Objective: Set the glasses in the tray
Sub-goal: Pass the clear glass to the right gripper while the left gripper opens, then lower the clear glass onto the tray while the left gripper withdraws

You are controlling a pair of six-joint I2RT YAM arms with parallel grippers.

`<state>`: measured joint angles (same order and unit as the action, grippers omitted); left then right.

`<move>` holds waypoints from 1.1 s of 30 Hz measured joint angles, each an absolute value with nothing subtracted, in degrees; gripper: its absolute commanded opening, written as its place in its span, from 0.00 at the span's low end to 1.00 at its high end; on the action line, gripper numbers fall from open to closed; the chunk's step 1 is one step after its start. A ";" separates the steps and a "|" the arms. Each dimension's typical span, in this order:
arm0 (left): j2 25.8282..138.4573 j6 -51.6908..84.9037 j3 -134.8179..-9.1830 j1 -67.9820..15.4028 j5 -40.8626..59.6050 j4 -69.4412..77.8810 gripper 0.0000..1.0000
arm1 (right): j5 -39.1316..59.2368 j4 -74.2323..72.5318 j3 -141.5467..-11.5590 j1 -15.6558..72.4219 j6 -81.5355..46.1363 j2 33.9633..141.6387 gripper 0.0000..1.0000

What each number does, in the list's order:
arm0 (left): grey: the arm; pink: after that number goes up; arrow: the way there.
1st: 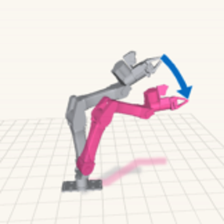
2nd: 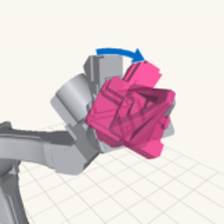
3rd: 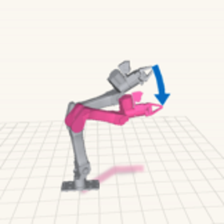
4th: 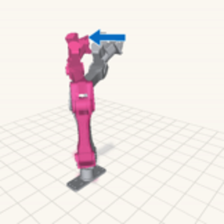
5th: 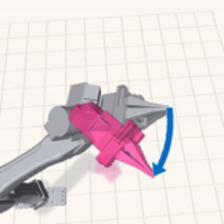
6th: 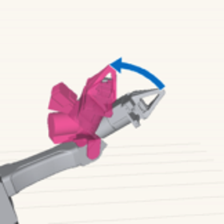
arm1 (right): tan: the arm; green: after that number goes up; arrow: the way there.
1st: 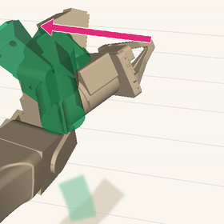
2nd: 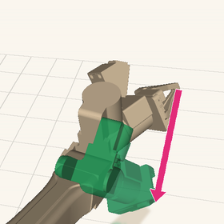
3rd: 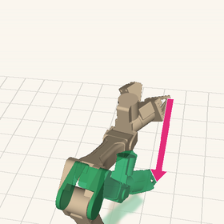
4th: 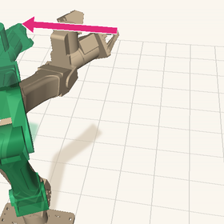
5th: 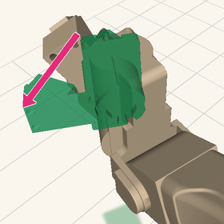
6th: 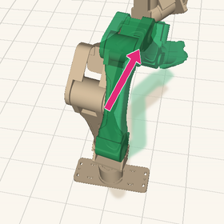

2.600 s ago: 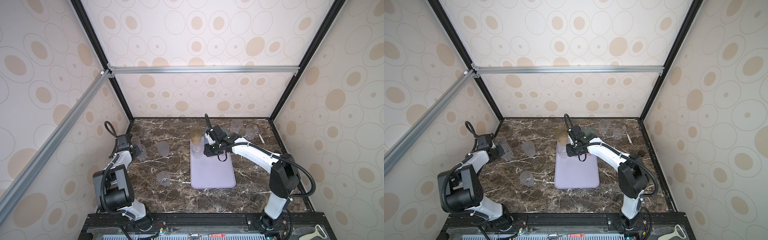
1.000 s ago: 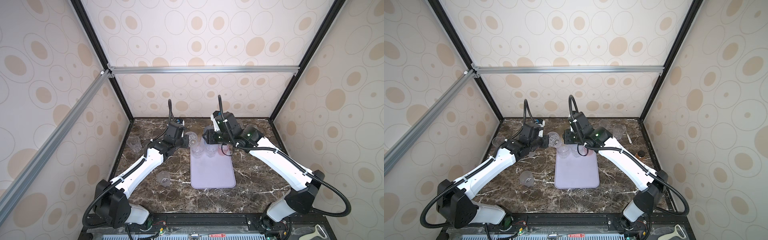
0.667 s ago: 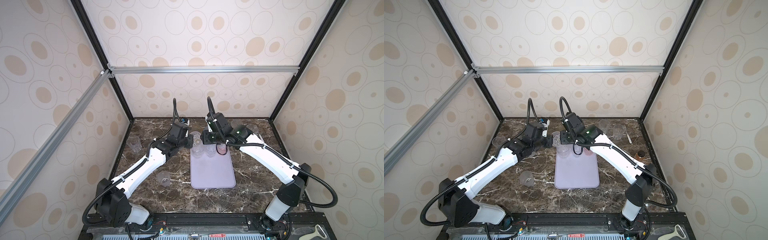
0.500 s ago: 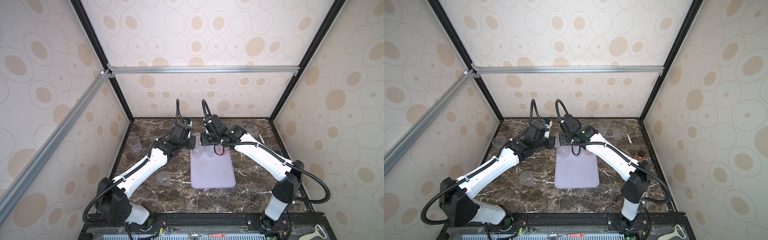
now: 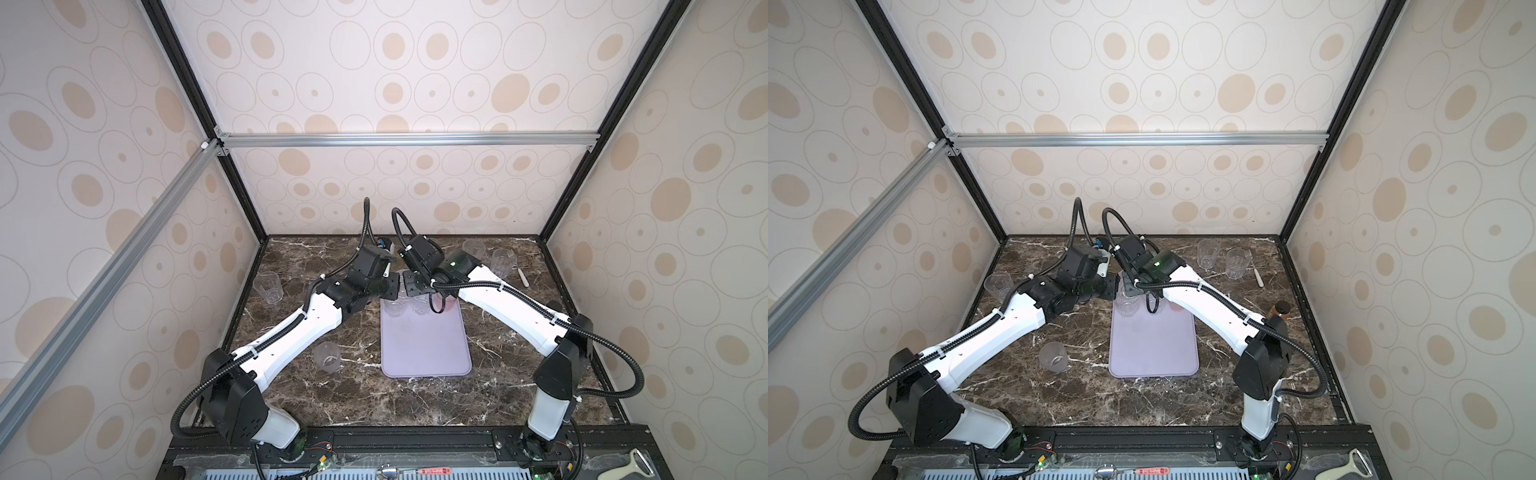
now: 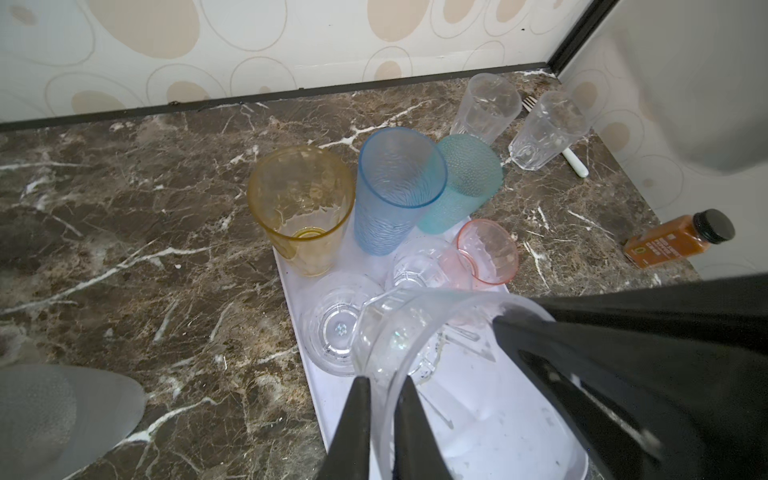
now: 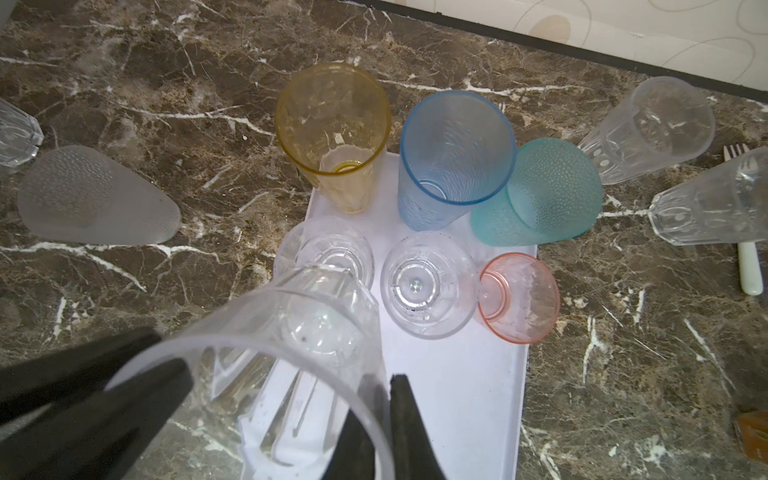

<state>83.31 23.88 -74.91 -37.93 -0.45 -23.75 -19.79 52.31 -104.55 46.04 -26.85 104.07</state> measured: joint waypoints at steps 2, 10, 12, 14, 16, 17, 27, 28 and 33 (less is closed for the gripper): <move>81.89 24.27 -74.81 -38.06 0.21 -23.38 0.30 | -19.66 52.45 -104.31 45.82 -26.65 104.07 0.00; 72.66 23.83 -71.18 -38.22 -0.49 -21.04 0.44 | -17.28 55.37 -103.02 45.30 -26.63 103.26 0.00; 70.74 23.07 -68.99 -37.54 -1.93 -19.64 0.46 | -15.62 56.40 -102.30 45.30 -27.00 102.35 0.00; 68.86 22.11 -65.52 -36.51 -3.38 -17.93 0.48 | -13.58 56.77 -99.90 45.36 -28.03 100.53 0.00; 67.35 21.17 -61.39 -34.98 -4.58 -15.75 0.50 | -11.99 56.47 -95.98 45.63 -29.58 98.52 0.00; 66.50 20.69 -58.85 -33.95 -5.10 -14.28 0.51 | -10.98 56.16 -93.71 45.78 -30.48 97.73 0.00; 61.65 19.62 -43.53 -25.30 -5.52 -3.95 0.54 | -4.82 53.21 -88.73 46.76 -35.35 103.98 0.00; 61.65 19.57 -43.16 -24.82 -5.50 -3.42 0.54 | -4.47 52.86 -88.82 46.76 -35.53 104.99 0.00; 61.28 19.05 -41.71 -23.11 -5.45 -1.80 0.54 | -3.40 52.29 -90.94 46.76 -35.77 109.91 0.00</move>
